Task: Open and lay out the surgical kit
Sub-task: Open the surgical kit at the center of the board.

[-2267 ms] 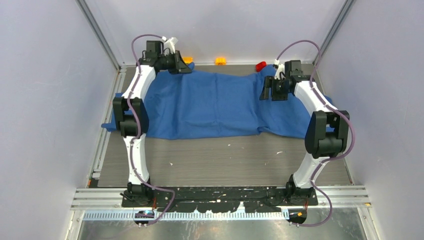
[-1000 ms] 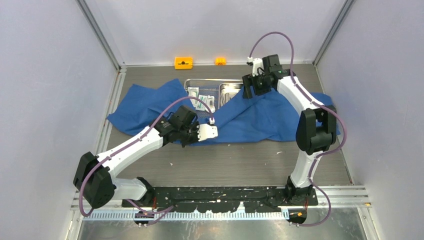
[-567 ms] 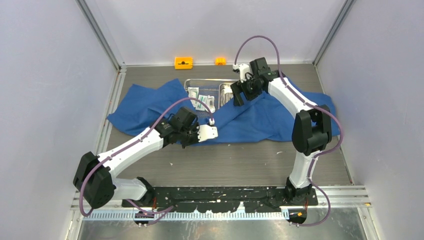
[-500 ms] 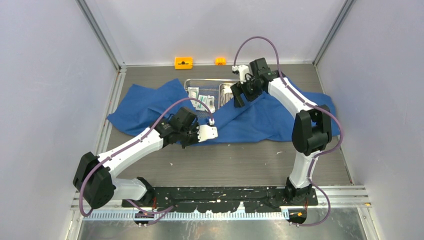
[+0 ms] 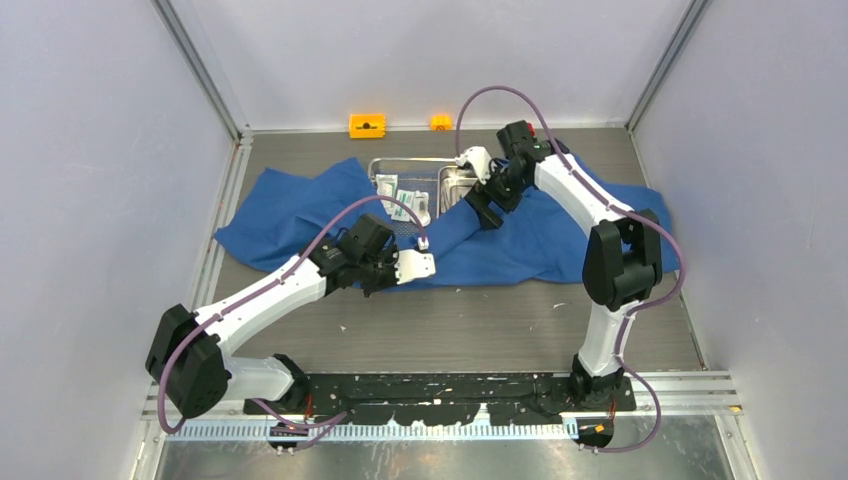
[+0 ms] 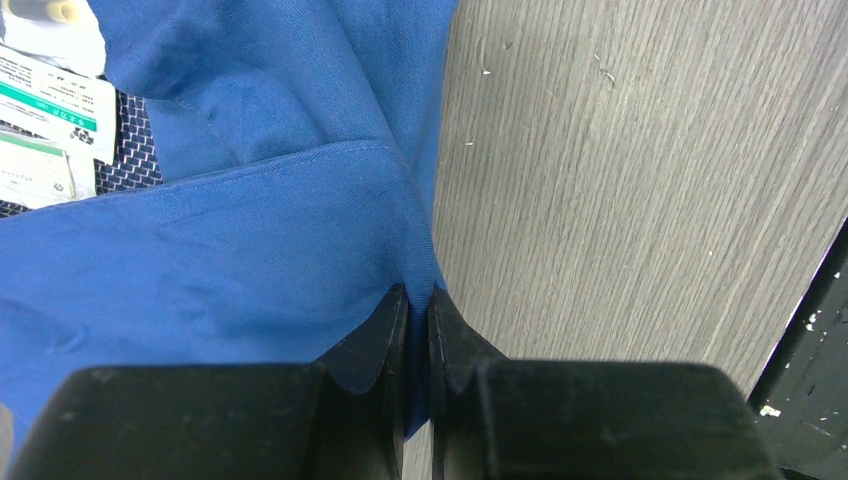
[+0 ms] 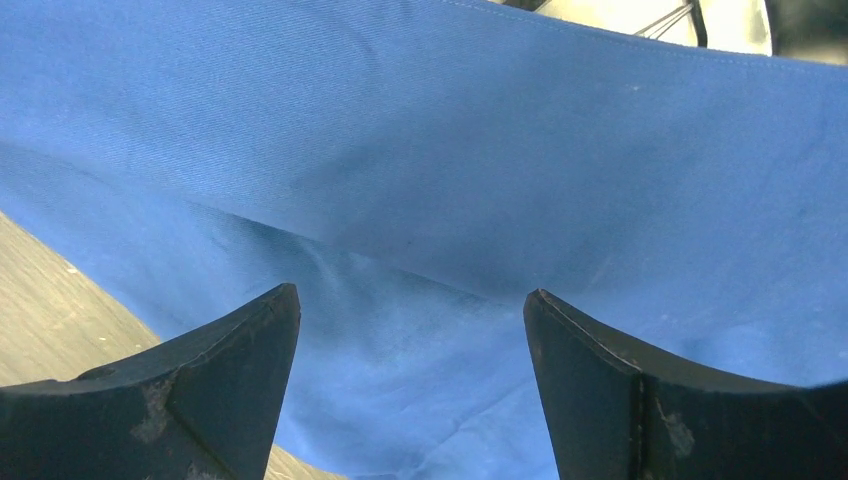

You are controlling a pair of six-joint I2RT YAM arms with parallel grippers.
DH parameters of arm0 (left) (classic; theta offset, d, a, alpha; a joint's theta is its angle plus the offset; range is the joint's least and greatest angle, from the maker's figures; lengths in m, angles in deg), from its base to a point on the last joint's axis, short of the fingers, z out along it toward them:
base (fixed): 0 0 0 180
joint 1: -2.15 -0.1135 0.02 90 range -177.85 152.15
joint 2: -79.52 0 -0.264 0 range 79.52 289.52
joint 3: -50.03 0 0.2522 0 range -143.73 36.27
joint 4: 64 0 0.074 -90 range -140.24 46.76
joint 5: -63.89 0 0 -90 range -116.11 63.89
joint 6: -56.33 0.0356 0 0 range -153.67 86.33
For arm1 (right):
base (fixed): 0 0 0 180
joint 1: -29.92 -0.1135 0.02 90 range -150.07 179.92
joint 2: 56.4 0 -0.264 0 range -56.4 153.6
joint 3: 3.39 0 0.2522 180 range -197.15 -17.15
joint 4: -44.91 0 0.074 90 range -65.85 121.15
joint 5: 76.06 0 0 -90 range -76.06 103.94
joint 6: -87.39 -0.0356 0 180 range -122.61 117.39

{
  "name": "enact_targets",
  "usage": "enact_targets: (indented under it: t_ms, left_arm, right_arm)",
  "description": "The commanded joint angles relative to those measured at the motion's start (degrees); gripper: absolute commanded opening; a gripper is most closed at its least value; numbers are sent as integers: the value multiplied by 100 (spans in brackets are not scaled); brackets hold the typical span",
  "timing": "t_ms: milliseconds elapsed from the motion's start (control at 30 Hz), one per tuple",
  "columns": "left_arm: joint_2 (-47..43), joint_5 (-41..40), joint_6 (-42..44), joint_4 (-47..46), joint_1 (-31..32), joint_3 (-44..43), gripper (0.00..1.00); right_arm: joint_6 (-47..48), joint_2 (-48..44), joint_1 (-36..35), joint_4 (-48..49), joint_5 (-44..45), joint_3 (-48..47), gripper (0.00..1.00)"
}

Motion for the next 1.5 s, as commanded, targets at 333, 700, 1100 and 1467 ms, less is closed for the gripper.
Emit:
enact_targets:
  t_ms: [333,700,1100,1467]
  left_arm:
    - [40,-177,-46,408,14,-122,0]
    - [53,-263,-25,396,16,-60,0]
    - [30,-856,140,653,14,-274,0]
    - [-294,-1164,155,2222,261,-328,1]
  right_arm:
    - [1108,325,-496,436,1113,-122,79]
    - [1251,125,-631,1003,1405,292,35]
    - [866,-930,-635,645,1717,603,0]
    - [-19,-3335,-861,-206,1409,2325,0]
